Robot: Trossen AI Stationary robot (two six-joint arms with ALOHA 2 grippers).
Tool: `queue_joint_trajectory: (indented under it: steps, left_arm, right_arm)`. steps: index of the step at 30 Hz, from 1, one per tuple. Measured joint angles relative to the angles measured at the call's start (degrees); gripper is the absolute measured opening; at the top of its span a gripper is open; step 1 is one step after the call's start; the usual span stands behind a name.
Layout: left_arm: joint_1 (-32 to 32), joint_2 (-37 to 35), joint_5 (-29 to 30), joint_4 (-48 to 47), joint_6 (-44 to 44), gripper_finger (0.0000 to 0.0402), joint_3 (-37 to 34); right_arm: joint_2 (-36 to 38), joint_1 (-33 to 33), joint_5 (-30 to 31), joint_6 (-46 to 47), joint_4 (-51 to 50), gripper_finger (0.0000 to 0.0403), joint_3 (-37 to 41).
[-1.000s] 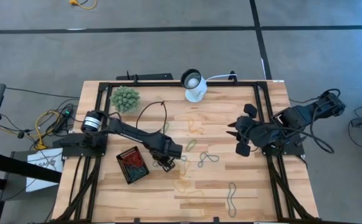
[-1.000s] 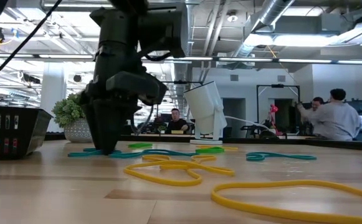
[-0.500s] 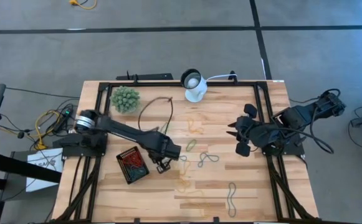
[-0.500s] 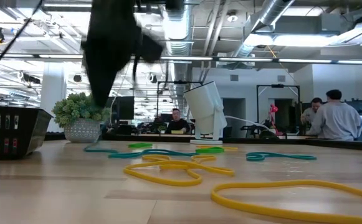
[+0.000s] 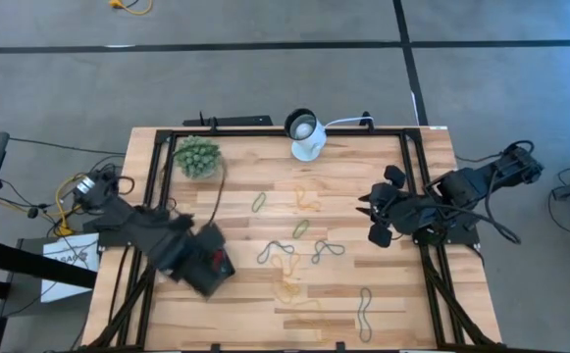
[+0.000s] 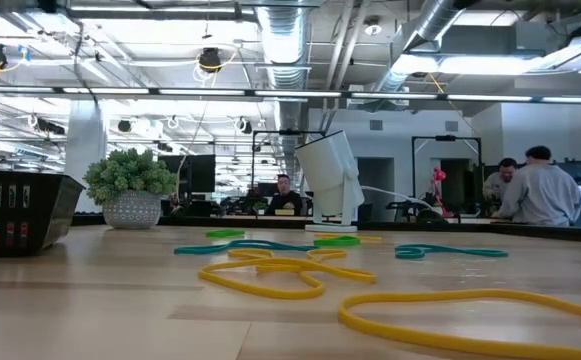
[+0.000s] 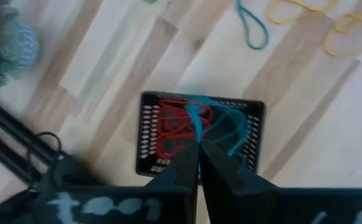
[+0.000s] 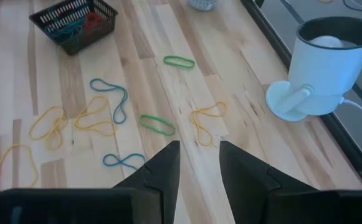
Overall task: Pick and place items into bin
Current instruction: Put the blue rubber band into the black bin
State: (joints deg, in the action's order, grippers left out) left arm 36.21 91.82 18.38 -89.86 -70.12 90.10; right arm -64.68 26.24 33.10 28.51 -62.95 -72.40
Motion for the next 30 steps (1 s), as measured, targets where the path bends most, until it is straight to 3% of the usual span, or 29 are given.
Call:
queue_joint_trajectory:
  steps: [5,10,18,24,30]
  left_arm:
    - [4.9,0.2,1.3,3.0,-4.7,0.0000,-4.3]
    - [5.1,0.3,1.4,9.2,-7.4,0.0000,-13.5]
    - [0.8,0.3,-8.9,24.6,-4.6,0.0000,-27.5]
    - [-1.6,0.3,-6.5,27.8,-0.3,0.0002,-30.3]
    - [-2.9,0.3,-6.0,28.0,4.0,0.0029,-30.3]
  right_arm:
    - [-2.4,0.0,0.0,0.0,0.8,0.0107,0.0]
    - [-5.2,0.0,-0.2,0.0,2.3,0.0107,0.0]
    - [-7.9,0.0,-2.1,0.0,2.0,0.0107,0.0]
    - [-7.7,0.0,-2.3,0.1,2.2,0.0107,0.0]
    - [-7.7,0.0,-3.1,0.1,2.1,0.0107,0.0]
